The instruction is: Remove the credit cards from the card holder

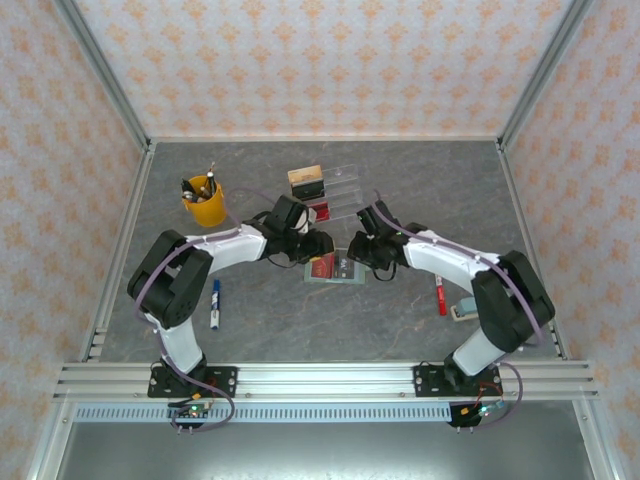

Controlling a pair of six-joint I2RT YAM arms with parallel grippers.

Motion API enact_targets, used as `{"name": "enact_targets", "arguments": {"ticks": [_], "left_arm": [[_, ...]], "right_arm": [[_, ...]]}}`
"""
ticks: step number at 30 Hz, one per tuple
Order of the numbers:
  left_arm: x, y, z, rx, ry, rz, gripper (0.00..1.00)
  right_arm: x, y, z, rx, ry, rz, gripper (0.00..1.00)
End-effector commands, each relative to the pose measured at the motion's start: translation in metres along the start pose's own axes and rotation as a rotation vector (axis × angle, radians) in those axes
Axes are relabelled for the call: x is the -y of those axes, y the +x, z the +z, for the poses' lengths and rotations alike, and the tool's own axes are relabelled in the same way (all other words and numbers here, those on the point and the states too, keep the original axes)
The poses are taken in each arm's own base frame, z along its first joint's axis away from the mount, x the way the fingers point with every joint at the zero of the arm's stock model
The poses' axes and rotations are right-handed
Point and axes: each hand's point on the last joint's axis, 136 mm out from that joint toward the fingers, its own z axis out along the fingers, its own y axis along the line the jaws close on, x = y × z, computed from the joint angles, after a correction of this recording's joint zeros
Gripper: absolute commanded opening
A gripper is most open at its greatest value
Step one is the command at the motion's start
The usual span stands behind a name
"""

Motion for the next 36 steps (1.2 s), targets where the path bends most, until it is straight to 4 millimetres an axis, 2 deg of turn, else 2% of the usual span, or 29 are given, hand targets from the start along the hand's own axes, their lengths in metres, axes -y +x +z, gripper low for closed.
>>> {"name": "enact_targets", "arguments": {"ticks": [1, 6, 12, 14, 15, 22, 27, 36], "left_arm": [[-0.002, 0.003, 0.011, -0.044, 0.012, 0.012, 0.39], [-0.001, 0.004, 0.020, -0.072, 0.024, 0.006, 0.37], [0.010, 0.004, 0.023, -0.097, 0.088, 0.012, 0.34], [0.010, 0.004, 0.023, -0.100, 0.083, 0.013, 0.33], [0.001, 0.007, 0.030, -0.118, 0.064, -0.003, 0.32], [-0.001, 0.010, 0.032, -0.127, 0.045, -0.007, 0.28], [-0.005, 0.011, 0.036, -0.128, 0.031, -0.014, 0.24], [-0.013, 0.012, 0.039, -0.135, 0.001, -0.034, 0.24]], "right_arm": [[-0.010, -0.005, 0.005, -0.015, -0.017, 0.004, 0.28], [-0.002, -0.002, 0.020, -0.047, 0.034, 0.006, 0.26], [0.008, 0.001, 0.031, -0.067, 0.082, 0.005, 0.25], [0.011, 0.003, 0.034, -0.077, 0.096, 0.006, 0.25], [0.013, 0.004, 0.035, -0.082, 0.101, 0.007, 0.25], [0.021, 0.011, 0.042, -0.097, 0.119, 0.023, 0.25], [0.022, 0.012, 0.044, -0.100, 0.113, 0.035, 0.24], [0.015, 0.017, 0.048, -0.120, 0.058, 0.058, 0.24]]}}
